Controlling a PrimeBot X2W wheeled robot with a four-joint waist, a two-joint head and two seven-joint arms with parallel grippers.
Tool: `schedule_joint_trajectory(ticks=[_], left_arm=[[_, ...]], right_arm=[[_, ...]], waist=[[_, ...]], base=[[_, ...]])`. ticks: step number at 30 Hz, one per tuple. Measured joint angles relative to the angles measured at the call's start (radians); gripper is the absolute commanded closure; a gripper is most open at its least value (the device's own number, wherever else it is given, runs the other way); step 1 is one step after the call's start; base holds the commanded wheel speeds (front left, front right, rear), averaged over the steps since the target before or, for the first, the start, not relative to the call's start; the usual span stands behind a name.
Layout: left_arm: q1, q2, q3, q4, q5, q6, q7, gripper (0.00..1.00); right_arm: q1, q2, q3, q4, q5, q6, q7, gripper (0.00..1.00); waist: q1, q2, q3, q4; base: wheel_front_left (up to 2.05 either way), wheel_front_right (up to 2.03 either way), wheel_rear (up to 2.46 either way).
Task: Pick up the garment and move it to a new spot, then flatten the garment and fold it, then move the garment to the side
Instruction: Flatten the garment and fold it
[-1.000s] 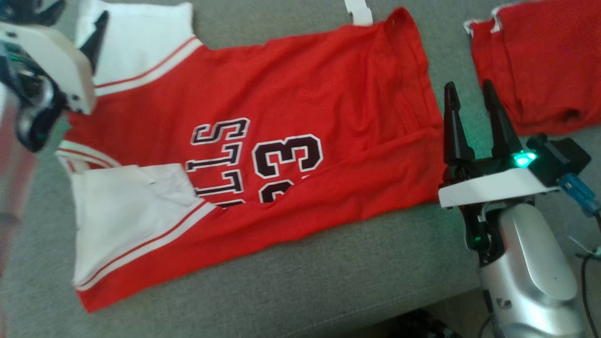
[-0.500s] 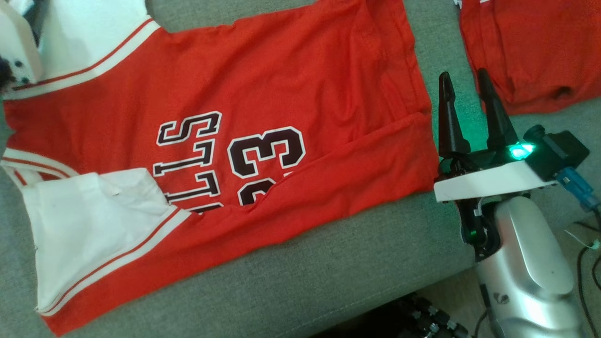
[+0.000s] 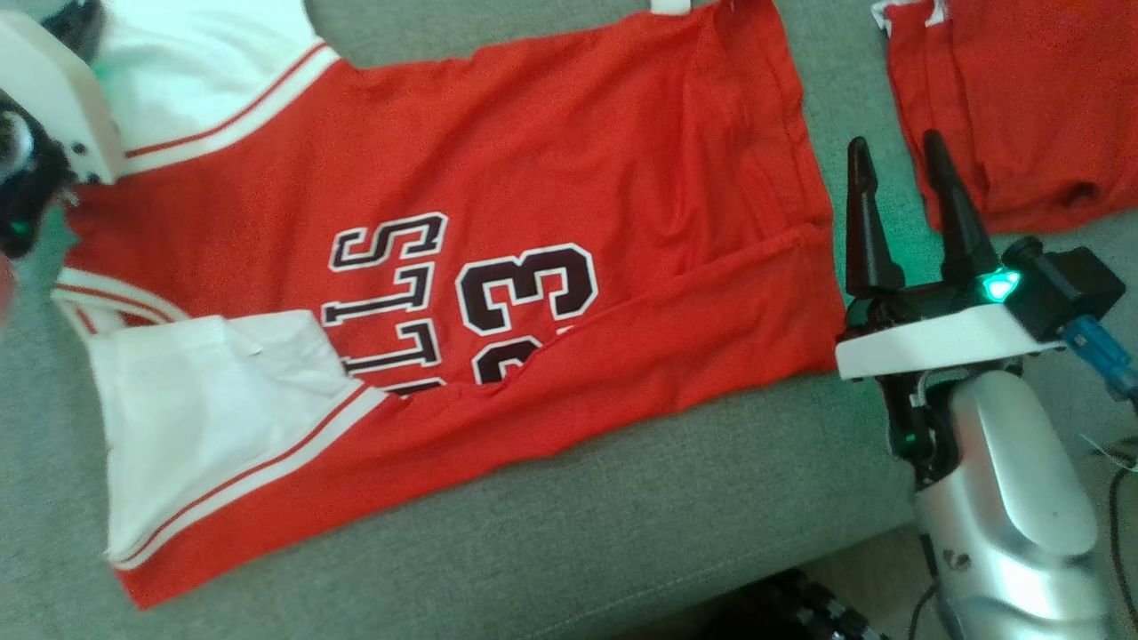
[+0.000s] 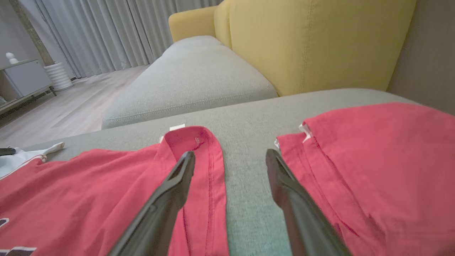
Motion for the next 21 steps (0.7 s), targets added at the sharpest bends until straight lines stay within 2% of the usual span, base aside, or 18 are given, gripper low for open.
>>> schedule_joint_trajectory(ticks=[5, 10, 15, 18, 21], left_arm=[[0.019, -0.028, -0.03, -0.023, -0.016, 0.0, -0.133, 1.0], [0.034, -0.047, -0.079, -0.083, -0.016, 0.0, -0.239, 1.0], [0.087, -0.055, -0.131, -0.16, -0.016, 0.0, -0.287, 1.0], [0.103, -0.058, -0.155, -0.206, -0.016, 0.0, -0.299, 1.0], [0.109, -0.062, -0.164, -0.253, -0.015, 0.0, -0.307, 1.0]], right_arm=[[-0.023, 0.0, -0.038, 0.001, -0.076, 0.0, 0.033, 0.0], [-0.04, -0.001, -0.076, -0.006, -0.16, 0.0, 0.145, 0.0], [-0.091, -0.037, -0.087, 0.027, -0.201, 0.0, 0.277, 0.0], [-0.154, -0.067, -0.091, 0.077, -0.193, 0.0, 0.356, 0.0], [-0.219, -0.07, -0.101, 0.149, -0.164, 0.0, 0.429, 0.0]], waist=[[0.0, 0.0, -0.049, 0.035], [-0.0001, 0.0, -0.095, 0.088], [-0.0001, 0.0, -0.127, 0.153], [-0.0001, 0.0, -0.139, 0.192], [-0.0002, 0.0001, -0.142, 0.231]], base=[[0.0, 0.0, 0.0], [0.0, 0.0, 0.0], [0.0, 0.0, 0.0], [0.0, 0.0, 0.0], [0.0, 0.0, 0.0]])
